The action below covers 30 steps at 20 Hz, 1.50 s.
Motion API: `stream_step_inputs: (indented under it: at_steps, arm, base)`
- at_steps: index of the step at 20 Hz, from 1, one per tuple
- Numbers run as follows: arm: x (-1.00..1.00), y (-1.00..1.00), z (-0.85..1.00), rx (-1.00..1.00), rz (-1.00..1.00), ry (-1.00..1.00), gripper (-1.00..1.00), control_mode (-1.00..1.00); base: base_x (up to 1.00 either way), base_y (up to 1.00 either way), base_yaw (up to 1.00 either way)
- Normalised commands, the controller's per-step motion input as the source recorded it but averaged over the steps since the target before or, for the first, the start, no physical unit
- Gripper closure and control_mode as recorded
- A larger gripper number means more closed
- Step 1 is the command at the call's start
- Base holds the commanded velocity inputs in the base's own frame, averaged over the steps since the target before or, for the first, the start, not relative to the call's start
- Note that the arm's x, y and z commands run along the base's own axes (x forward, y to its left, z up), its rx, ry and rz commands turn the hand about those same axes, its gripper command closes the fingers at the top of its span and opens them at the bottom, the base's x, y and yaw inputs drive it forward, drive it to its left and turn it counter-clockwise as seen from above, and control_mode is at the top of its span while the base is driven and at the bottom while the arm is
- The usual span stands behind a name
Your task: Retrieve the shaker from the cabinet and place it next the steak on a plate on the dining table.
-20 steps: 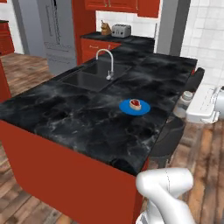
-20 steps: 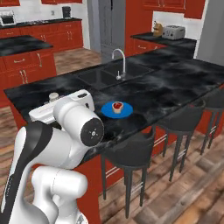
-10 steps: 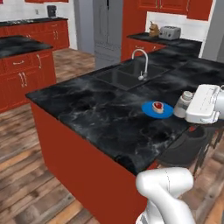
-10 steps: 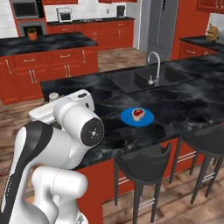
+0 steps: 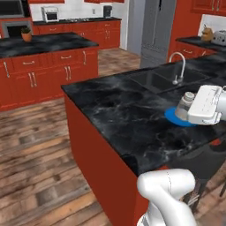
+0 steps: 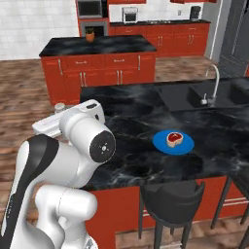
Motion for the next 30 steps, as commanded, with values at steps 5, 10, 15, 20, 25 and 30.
stream_step_inputs:
  at_steps: [5,10,15,20,25,30]
  arm:
    - [0.00,0.00,0.00,0.00,0.00,0.00,1.00,1.00]
    - [0.00,0.00,0.00,0.00,0.00,0.00,1.00,1.00]
    - [0.00,0.00,0.00,0.00,0.00,0.00,1.00,1.00]
    - [0.00,0.00,0.00,0.00,0.00,0.00,1.00,1.00]
    - [0.00,0.00,0.00,0.00,0.00,0.00,1.00,1.00]
    - [0.00,0.00,0.00,0.00,0.00,0.00,1.00,1.00]
  base:
    - [0.99,-0.98,0.44]
    - [0.86,-0.99,0.42]
    - [0.55,-1.00,0.36]
    - [0.33,-1.00,0.31]
    - [0.04,-1.00,0.24]
    - [0.00,-0.88,0.13]
